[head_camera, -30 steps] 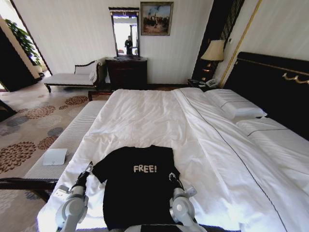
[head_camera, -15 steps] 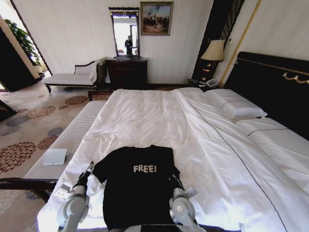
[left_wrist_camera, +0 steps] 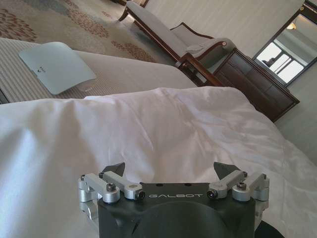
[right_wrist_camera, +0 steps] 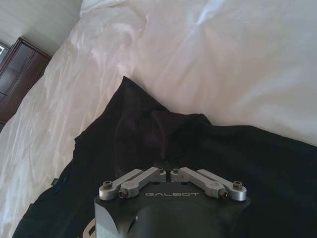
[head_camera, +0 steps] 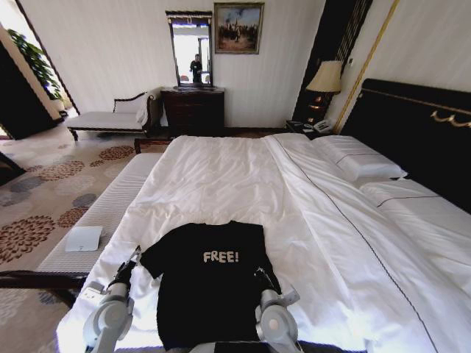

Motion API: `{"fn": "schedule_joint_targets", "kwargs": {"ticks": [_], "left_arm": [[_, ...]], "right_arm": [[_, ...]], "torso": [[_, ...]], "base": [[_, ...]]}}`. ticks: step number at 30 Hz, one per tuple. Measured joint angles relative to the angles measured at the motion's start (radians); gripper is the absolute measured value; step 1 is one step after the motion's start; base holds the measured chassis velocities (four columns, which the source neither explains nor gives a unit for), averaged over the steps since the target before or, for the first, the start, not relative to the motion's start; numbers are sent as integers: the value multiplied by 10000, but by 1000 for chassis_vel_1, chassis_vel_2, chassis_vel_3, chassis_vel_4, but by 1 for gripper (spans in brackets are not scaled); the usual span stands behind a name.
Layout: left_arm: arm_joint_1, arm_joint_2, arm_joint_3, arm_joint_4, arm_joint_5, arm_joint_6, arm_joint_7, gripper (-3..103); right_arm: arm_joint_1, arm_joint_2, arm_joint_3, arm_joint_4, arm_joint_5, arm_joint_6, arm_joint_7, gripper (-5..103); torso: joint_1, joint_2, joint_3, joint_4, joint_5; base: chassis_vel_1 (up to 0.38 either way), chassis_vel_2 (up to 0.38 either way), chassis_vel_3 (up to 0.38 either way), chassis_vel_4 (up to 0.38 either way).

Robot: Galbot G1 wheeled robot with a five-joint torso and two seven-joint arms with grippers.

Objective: Fold the clothes on the bed.

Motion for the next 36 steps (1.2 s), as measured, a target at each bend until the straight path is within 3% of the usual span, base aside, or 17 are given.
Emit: {"fn": "schedule_joint_targets", "kwargs": {"ticks": [8, 13, 16, 20, 24, 25, 28, 30, 34, 36], "left_arm": [[-34, 66, -66, -2, -131, -4, -40, 100], [-102, 74, -101, 94, -161, 9, -81, 100], [-176, 81, -141, 278, -149, 54, -125, 100], [-267, 142, -291, 665, -128, 134, -229, 100], [-133, 227, -311, 805, -333, 190, -134, 100], [-133, 227, -311, 805, -333, 190, -134, 100], [-96, 133, -253, 752, -1057, 298, -5, 100], [-112, 89, -234, 729, -1192, 317, 11, 100], [-230, -136, -86, 707, -1880, 530, -27, 100], [-250, -188, -66, 707, -2128, 623, -106, 100]], "right_arm": [[-283, 213, -61, 178, 339, -41, 133, -3], [-390, 173, 29, 596, 126, -34, -236, 19], [-378, 86, 196, 1054, 86, 90, -585, 25], [-357, -107, 545, 1760, 54, 748, -1522, 46], [-494, -135, 669, 1945, -118, 1072, -1928, 57], [-494, -135, 669, 1945, -118, 1072, -1928, 57], [-627, -85, 664, 1971, -342, 1136, -1965, 73], [-654, -69, 650, 1977, -371, 1136, -1958, 73], [-775, 39, 610, 2102, -280, 1125, -1715, 95], [-808, 46, 611, 2120, -281, 1125, -1691, 95]], "torso": [[0, 0, 0, 0, 0], [0, 0, 0, 0, 1], [0, 0, 0, 0, 1], [0, 0, 0, 0, 0], [0, 0, 0, 1, 1], [0, 0, 0, 1, 1], [0, 0, 0, 1, 1], [-1, 0, 0, 0, 1], [0, 0, 0, -1, 2], [0, 0, 0, 0, 2]], "base": [[0, 0, 0, 0], [0, 0, 0, 0], [0, 0, 0, 0], [0, 0, 0, 0], [0, 0, 0, 0], [0, 0, 0, 0], [0, 0, 0, 0], [0, 0, 0, 0], [0, 0, 0, 0], [0, 0, 0, 0]]}}
